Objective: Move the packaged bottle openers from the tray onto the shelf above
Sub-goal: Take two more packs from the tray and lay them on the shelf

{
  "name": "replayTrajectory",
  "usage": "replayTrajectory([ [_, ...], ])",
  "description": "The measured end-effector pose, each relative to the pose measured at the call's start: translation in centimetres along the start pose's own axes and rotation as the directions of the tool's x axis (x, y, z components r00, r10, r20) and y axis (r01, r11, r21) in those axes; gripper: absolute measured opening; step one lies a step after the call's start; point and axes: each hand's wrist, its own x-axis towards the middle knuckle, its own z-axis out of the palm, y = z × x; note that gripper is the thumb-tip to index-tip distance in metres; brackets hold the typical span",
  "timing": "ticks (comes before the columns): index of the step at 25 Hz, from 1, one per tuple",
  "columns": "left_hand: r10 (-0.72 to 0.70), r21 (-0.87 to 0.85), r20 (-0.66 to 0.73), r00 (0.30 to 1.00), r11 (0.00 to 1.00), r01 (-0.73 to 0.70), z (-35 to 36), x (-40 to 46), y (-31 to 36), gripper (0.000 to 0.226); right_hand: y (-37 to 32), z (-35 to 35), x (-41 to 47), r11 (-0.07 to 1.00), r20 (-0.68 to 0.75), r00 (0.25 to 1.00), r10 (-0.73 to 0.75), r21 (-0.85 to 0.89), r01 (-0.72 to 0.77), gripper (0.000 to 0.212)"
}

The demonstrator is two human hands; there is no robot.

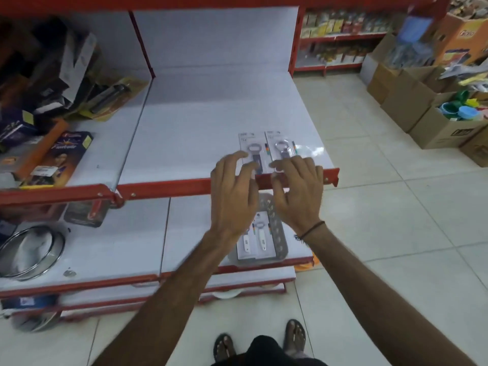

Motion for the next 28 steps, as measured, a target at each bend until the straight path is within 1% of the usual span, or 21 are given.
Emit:
replayTrajectory([
  [1, 0.009, -0.018, -0.031, 0.999, 1.0, -0.01, 0.3, -2.0, 0.1, 0.021, 0.0, 0.2, -1.9, 1.0, 0.017, 1.0, 0.005, 0.027, -0.006, 0.019],
  [3, -0.003, -0.034, -0.001, 1.0, 0.999, 0.003, 2.0, -6.3, -0.6, 0.021, 0.4, 1.1, -5.9, 0.998, 0.112, 0.994, 0.019, 0.059, -0.026, 0.023],
  [4, -0.032, -0.037, 0.049, 0.998, 0.999, 0.033, 2.9, -8.1, -1.1, 0.029, 0.9, 1.8, -7.8, 0.998, 0.182, 0.983, 0.034, 0.051, -0.044, 0.025],
  [5, -0.064, -0.031, 0.129, 0.99, 0.997, 0.069, 4.1, -9.8, -1.9, 0.038, 1.6, 2.5, -9.4, 0.998, 0.264, 0.963, 0.053, 0.026, -0.062, 0.027],
  [6, -0.098, -0.023, 0.226, 0.969, 0.994, 0.106, 5.4, -11.2, -2.9, 0.041, 2.4, 3.5, -10.7, 0.997, 0.353, 0.933, 0.074, -0.011, -0.075, 0.031],
  [9, -0.188, 0.036, 0.487, 0.853, 0.98, 0.196, 9.5, -13.7, -6.6, 0.034, 5.4, 7.1, -12.5, 0.99, 0.59, 0.795, 0.14, -0.105, -0.097, 0.039],
  [11, -0.282, 0.054, 0.609, 0.741, 0.947, 0.316, 11.8, -13.9, -8.6, 0.042, 7.1, 9.7, -12.3, 0.987, 0.711, 0.684, 0.161, -0.127, -0.1, 0.045],
  [12, -0.29, 0.061, 0.666, 0.688, 0.94, 0.337, 13.0, -13.4, -9.6, 0.048, 7.8, 11.1, -11.8, 0.987, 0.757, 0.634, 0.158, -0.12, -0.103, 0.051],
  [13, -0.276, 0.065, 0.715, 0.643, 0.941, 0.331, 14.1, -12.9, -10.5, 0.049, 8.4, 12.4, -11.2, 0.988, 0.793, 0.589, 0.154, -0.114, -0.104, 0.057],
  [15, -0.245, 0.105, 0.739, 0.628, 0.962, 0.252, 16.1, -11.8, -11.7, 0.048, 9.4, 15.3, -10.3, 0.991, 0.859, 0.496, 0.131, -0.116, -0.059, 0.064],
  [17, -0.225, 0.148, 0.793, 0.567, 0.973, 0.179, 17.4, -11.1, -12.1, 0.055, 10.2, 17.8, -9.9, 0.988, 0.909, 0.405, 0.097, -0.135, 0.068, 0.069],
  [18, -0.233, 0.19, 0.814, 0.532, 0.972, 0.135, 17.9, -10.9, -12.4, 0.058, 10.5, 18.9, -9.8, 0.982, 0.921, 0.377, 0.095, -0.148, 0.116, 0.072],
  [20, -0.202, 0.21, 0.832, 0.517, 0.977, 0.044, 18.7, -10.8, -13.1, 0.055, 11.3, 20.5, -9.8, 0.975, 0.929, 0.357, 0.101, -0.163, 0.149, 0.076],
  [21, -0.186, 0.207, 0.824, 0.535, 0.978, 0.02, 19.0, -10.8, -13.5, 0.05, 11.5, 21.0, -9.7, 0.975, 0.929, 0.358, 0.098, -0.161, 0.152, 0.077],
  [22, -0.163, 0.187, 0.835, 0.525, 0.982, 0.007, 19.6, -10.8, -14.0, 0.045, 11.5, 21.1, -9.5, 0.975, 0.93, 0.354, 0.099, -0.161, 0.151, 0.078],
  [23, -0.152, 0.19, 0.86, 0.487, 0.981, -0.028, 20.0, -10.7, -14.4, 0.046, 11.6, 21.1, -9.3, 0.975, 0.935, 0.339, 0.106, -0.164, 0.147, 0.078],
  [24, -0.168, 0.211, 0.877, 0.45, 0.976, -0.048, 20.4, -10.7, -14.5, 0.053, 11.7, 21.1, -9.0, 0.976, 0.941, 0.319, 0.115, -0.166, 0.139, 0.077],
  [25, -0.195, 0.237, 0.879, 0.436, 0.97, -0.045, 20.6, -10.5, -14.5, 0.063, 11.7, 20.9, -8.8, 0.977, 0.944, 0.306, 0.124, -0.17, 0.13, 0.077],
  [26, -0.216, 0.256, 0.867, 0.448, 0.966, -0.028, 20.5, -9.9, -14.3, 0.069, 11.5, 20.7, -8.5, 0.977, 0.946, 0.298, 0.129, -0.172, 0.122, 0.077],
  [27, -0.223, 0.27, 0.864, 0.45, 0.962, -0.041, 20.5, -9.3, -14.4, 0.07, 11.4, 20.6, -8.4, 0.978, 0.949, 0.286, 0.133, -0.172, 0.116, 0.078],
  [28, -0.197, 0.244, 0.857, 0.476, 0.969, -0.039, 20.5, -9.2, -14.5, 0.066, 11.3, 20.4, -8.2, 0.978, 0.952, 0.275, 0.131, -0.17, 0.12, 0.078],
])
